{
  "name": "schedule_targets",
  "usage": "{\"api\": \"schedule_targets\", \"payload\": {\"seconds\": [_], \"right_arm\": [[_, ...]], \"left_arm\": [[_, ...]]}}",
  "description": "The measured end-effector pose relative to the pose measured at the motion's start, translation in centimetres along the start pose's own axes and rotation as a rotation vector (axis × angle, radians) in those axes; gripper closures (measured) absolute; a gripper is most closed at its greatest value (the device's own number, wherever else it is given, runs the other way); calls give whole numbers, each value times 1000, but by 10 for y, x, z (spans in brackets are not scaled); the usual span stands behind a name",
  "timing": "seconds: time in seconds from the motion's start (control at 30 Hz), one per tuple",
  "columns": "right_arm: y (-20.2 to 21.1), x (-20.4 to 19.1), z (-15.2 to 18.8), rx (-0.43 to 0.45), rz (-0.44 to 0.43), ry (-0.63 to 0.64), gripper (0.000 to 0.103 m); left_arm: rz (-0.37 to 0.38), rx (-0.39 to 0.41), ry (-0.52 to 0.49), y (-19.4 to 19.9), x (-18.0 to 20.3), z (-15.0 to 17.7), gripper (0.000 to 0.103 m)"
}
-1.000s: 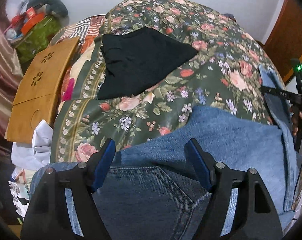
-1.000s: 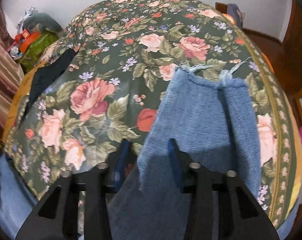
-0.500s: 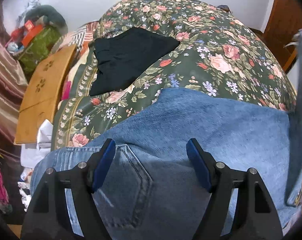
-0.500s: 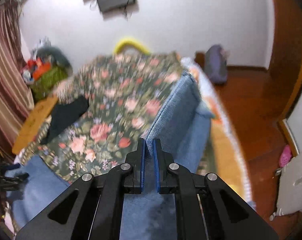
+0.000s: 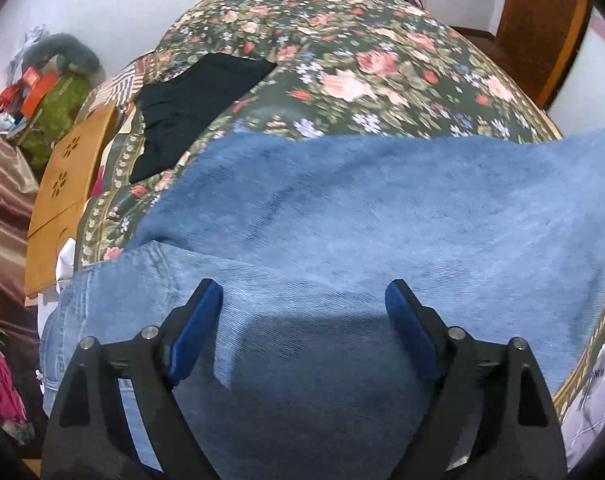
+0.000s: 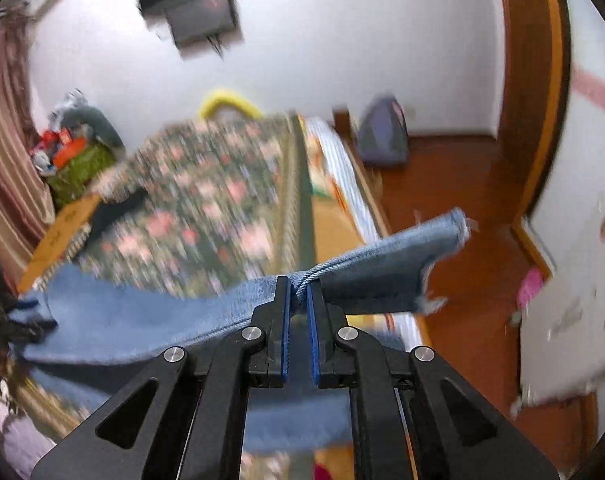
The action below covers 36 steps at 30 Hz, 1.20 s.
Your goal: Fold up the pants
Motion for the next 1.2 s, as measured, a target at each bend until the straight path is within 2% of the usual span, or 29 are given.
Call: {"api": "schedule_targets", "payload": {"seconds": [0.2,0.3,0.4,0.5,0.63,0.7,0.77,0.83,1.0,1.07,1.2], "right_arm": [[-44,34,89,-157,-25,-160,96],[-51,35,114,-198,-8,-181,96],[-48,37,120,-219,29,-184,90],[-34,41,119,-250,108,-135,90],[-10,22,91,-190,74,-106,89],[-3,-3,69,-150,46,-69,84],[-2,-32,50,-116,17,-14,69],[-3,-69,30,-72,-25,52,62],[-30,-166,-1,-42,-201,157,59],[-49,-206,-8,-54,-270,197,59],[-86,-271,-7,-96,-353,257,59]], "left_arm": [[-22,27,-35,1,13,7,16],[-10,32,-22,0,12,7,15],[10,41,-16,1,11,7,14],[35,62,-13,7,8,6,15],[51,148,56,29,-24,-4,15],[45,186,104,41,-53,-10,15],[28,208,140,48,-82,-15,15],[-17,223,179,52,-121,-16,15],[-155,215,265,48,-215,-1,15],[-166,191,302,39,-250,12,17],[-155,141,358,17,-296,33,22]]}}
Point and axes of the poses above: each gripper's, at about its wrist camera, not at the fingertips, and y roughly against the way its jaws point, x to its right, z to its underside, the point moved 8 cm from there along -y, roughly the way its jaws point, and after that the axes turned 3 degrees about -z, right-handed, at the moved point
